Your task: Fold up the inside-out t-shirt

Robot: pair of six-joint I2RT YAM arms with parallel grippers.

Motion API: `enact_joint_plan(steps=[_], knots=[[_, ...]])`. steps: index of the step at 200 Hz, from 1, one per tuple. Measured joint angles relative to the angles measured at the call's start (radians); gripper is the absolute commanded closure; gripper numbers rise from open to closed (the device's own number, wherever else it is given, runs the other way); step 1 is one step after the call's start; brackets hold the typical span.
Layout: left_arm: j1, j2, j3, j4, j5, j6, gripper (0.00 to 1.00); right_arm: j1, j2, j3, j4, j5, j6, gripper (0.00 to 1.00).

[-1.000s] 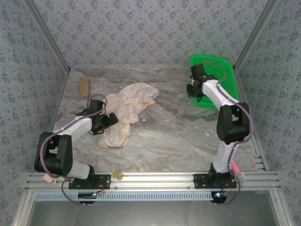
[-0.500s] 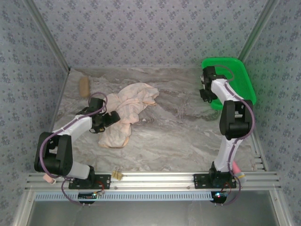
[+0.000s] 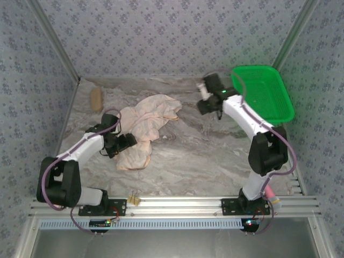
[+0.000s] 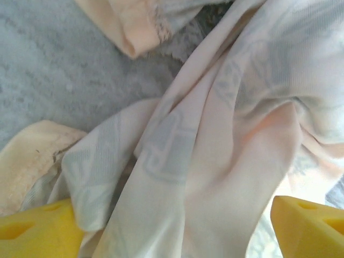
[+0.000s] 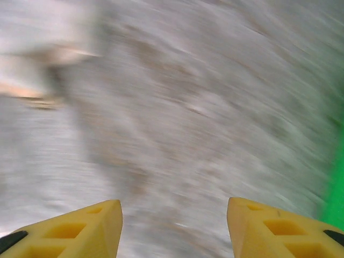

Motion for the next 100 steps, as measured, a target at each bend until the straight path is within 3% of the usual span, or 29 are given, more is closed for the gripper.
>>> enact_joint_plan(steps=[18,24,34,53,74,100], knots=[[0.000,-0.060,-0.013,-0.040,0.025,-0.018,0.16,0.127,0.035,0.000,0.057,-0.079,0.061,0.41],[0.000,-0.085,-0.024,-0.055,0.034,-0.025,0.13,0.151,0.055,0.000,0.077,-0.105,0.087,0.35],[0.000,-0.125,-0.046,-0.081,0.050,-0.047,0.07,0.169,0.093,0.001,0.106,-0.148,0.120,0.33],[0.000,-0.195,-0.090,-0.134,0.075,-0.087,0.08,0.170,0.181,0.001,0.156,-0.204,0.177,0.34],[0.000,-0.246,-0.153,-0.161,0.093,-0.126,0.20,0.164,0.278,0.012,0.199,-0.219,0.212,0.35],[0.000,-0.246,-0.211,-0.140,0.101,-0.169,0.47,0.157,0.393,0.064,0.267,-0.201,0.240,0.41]])
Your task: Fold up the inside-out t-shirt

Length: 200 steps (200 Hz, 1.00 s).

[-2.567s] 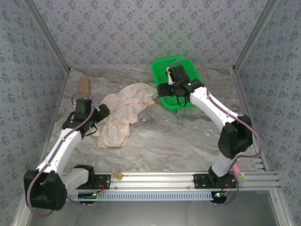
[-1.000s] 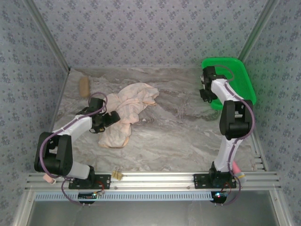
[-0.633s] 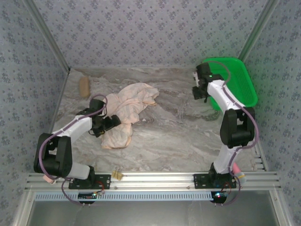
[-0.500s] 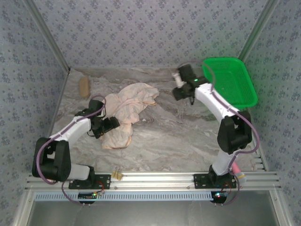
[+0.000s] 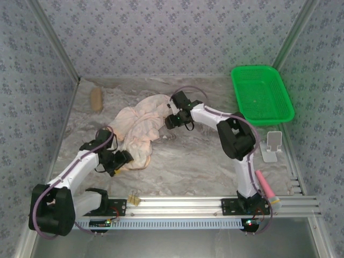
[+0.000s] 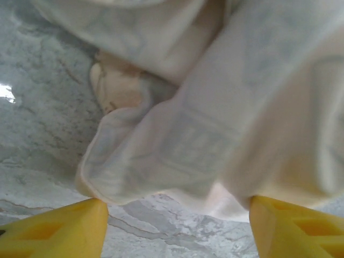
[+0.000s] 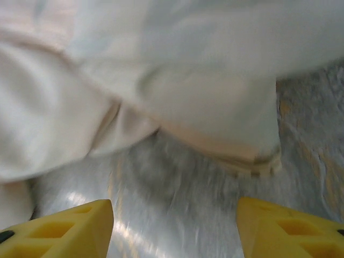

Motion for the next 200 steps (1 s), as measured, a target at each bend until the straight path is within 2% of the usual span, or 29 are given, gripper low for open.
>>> enact_joint_plan(steps=[5,8,9,16,28,46,60,80,105,139,158,174,200], knots=[[0.000,0.003,-0.003,0.007,-0.002,-0.016,0.55,-0.002,0.020,0.014,0.018,0.011,0.003,0.48],[0.000,0.007,-0.004,0.014,-0.001,-0.011,0.64,-0.002,0.028,0.020,0.026,0.016,0.009,0.62],[0.000,0.008,-0.004,0.015,-0.001,-0.015,0.66,-0.002,0.031,0.022,0.030,0.018,0.009,0.62],[0.000,0.018,-0.004,0.033,-0.002,-0.019,0.82,-0.005,0.049,0.034,0.057,0.035,0.012,0.78],[0.000,0.038,0.006,0.050,0.000,-0.008,1.00,-0.008,0.062,0.043,0.095,0.055,0.017,0.89],[0.003,0.084,0.080,0.031,0.000,0.043,1.00,-0.013,0.055,0.050,0.124,0.071,0.015,1.00],[0.023,0.106,0.175,0.002,0.002,0.087,1.00,-0.020,0.033,0.050,0.126,0.076,0.006,1.00],[0.097,0.114,0.346,-0.056,0.003,0.165,1.00,-0.032,-0.044,0.050,0.085,0.077,-0.010,1.00],[0.175,0.124,0.601,-0.150,-0.036,0.268,1.00,-0.077,-0.226,0.050,0.005,0.080,-0.022,1.00],[0.181,0.113,0.892,-0.193,-0.117,0.398,1.00,-0.166,-0.541,0.052,-0.103,0.135,-0.021,1.00],[0.181,0.039,0.905,-0.113,-0.134,0.469,1.00,-0.193,-0.721,0.054,-0.138,0.181,-0.005,1.00],[0.181,-0.049,0.848,0.008,-0.132,0.528,1.00,-0.195,-0.843,0.051,-0.143,0.202,0.021,1.00],[0.179,-0.091,0.785,0.147,-0.110,0.587,1.00,-0.218,-0.924,0.051,-0.146,0.221,0.078,1.00]])
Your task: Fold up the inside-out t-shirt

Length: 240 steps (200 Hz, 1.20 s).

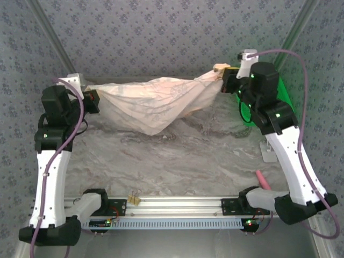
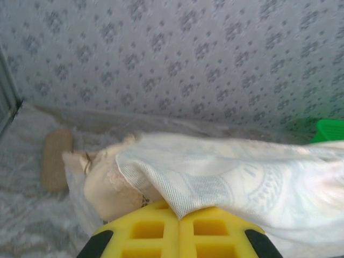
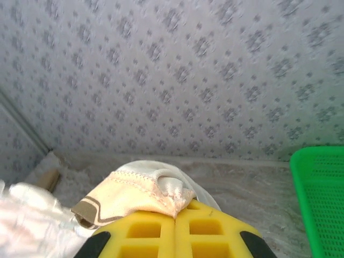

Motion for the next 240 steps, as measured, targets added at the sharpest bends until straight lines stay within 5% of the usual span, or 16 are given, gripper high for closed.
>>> enact_joint_plan(steps=[65,108,134,153,174,201,207,219,225,234,240], knots=[[-0.001,0.405,0.194,0.102,0.064,0.011,1.00,-0.165,0.335,0.150,-0.016,-0.047,0.074,1.00],[-0.022,0.642,0.499,0.080,0.109,-0.012,1.00,-0.261,0.636,0.631,-0.130,-0.159,0.103,1.00],[-0.046,0.711,0.711,0.068,0.113,0.001,1.00,-0.267,0.676,0.858,-0.174,-0.200,0.107,1.00],[-0.061,0.692,0.768,0.070,0.114,0.024,1.00,-0.261,0.615,0.870,-0.176,-0.220,0.103,1.00],[-0.066,0.593,0.640,0.109,0.115,0.045,1.00,-0.238,0.435,0.638,-0.127,-0.218,0.093,1.00],[-0.077,0.375,0.159,0.230,0.103,0.028,1.00,-0.145,0.137,0.108,0.014,-0.174,0.085,1.00],[-0.084,0.337,0.035,0.261,0.093,0.016,0.89,-0.117,0.078,-0.019,0.039,-0.169,0.093,1.00],[-0.101,0.291,-0.188,0.308,0.076,-0.013,0.48,-0.071,-0.019,-0.270,0.103,-0.160,0.119,1.00],[-0.112,0.278,-0.288,0.325,0.073,-0.035,0.41,-0.048,-0.054,-0.378,0.123,-0.154,0.134,0.99],[-0.126,0.264,-0.436,0.331,0.071,-0.069,0.36,-0.006,-0.106,-0.556,0.136,-0.141,0.170,0.78],[-0.134,0.257,-0.525,0.325,0.073,-0.095,0.35,0.027,-0.135,-0.674,0.142,-0.131,0.198,0.74]])
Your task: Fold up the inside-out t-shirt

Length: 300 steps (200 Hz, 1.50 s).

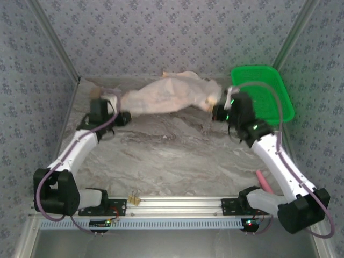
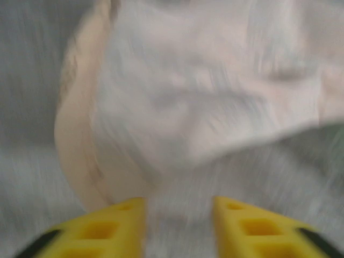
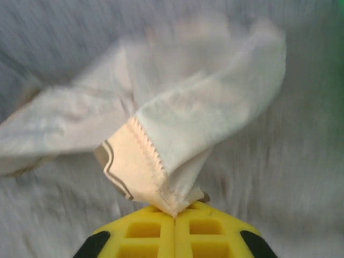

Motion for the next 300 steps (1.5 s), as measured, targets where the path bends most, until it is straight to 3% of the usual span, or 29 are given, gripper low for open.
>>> enact_joint_plan(steps=[12,23,30,43,62,81,105,145,182,208,219,232,260,284,300], knots=[[-0.007,-0.020,-0.128,-0.035,0.003,-0.055,0.34,0.077,-0.049,-0.193,-0.016,0.019,0.056,0.73],[-0.006,-0.054,-0.204,-0.077,0.002,-0.107,0.31,0.137,-0.089,-0.316,-0.054,0.029,0.121,0.61],[-0.006,-0.077,-0.223,-0.098,0.001,-0.134,0.28,0.154,-0.110,-0.357,-0.079,0.033,0.151,0.52],[-0.005,-0.115,-0.225,-0.117,0.002,-0.180,0.23,0.139,-0.136,-0.380,-0.111,0.037,0.179,0.48],[-0.005,-0.114,-0.171,-0.130,-0.004,-0.226,0.21,0.067,-0.082,-0.306,-0.107,0.013,0.166,0.46],[0.005,-0.034,-0.070,-0.154,-0.026,-0.245,0.20,0.022,0.093,-0.138,-0.095,-0.018,0.112,0.46],[0.056,0.121,0.066,-0.174,-0.043,-0.256,0.18,0.044,0.298,0.018,-0.039,-0.051,0.044,0.42],[0.103,0.349,0.275,-0.211,-0.071,-0.246,0.17,0.120,0.481,0.071,-0.025,-0.062,-0.016,0.43],[0.094,0.531,0.441,-0.214,-0.071,-0.247,0.18,0.149,0.571,0.059,-0.023,-0.017,-0.034,0.52],[0.079,0.633,0.506,-0.215,-0.096,-0.242,0.25,0.162,0.605,0.032,-0.018,0.010,-0.038,0.90],[0.076,0.669,0.525,-0.212,-0.102,-0.237,0.42,0.166,0.615,0.023,-0.018,0.018,-0.043,1.00],[0.072,0.695,0.535,-0.204,-0.103,-0.224,0.66,0.168,0.616,0.016,-0.022,0.026,-0.037,1.00],[0.072,0.714,0.544,-0.186,-0.071,-0.171,0.95,0.167,0.568,0.021,-0.053,0.040,-0.045,1.00],[0.072,0.678,0.533,-0.171,-0.062,-0.094,0.98,0.171,0.463,0.063,-0.148,0.045,-0.052,1.00],[0.072,0.575,0.467,-0.169,-0.087,-0.055,0.77,0.194,0.373,0.072,-0.208,0.057,-0.045,1.00]])
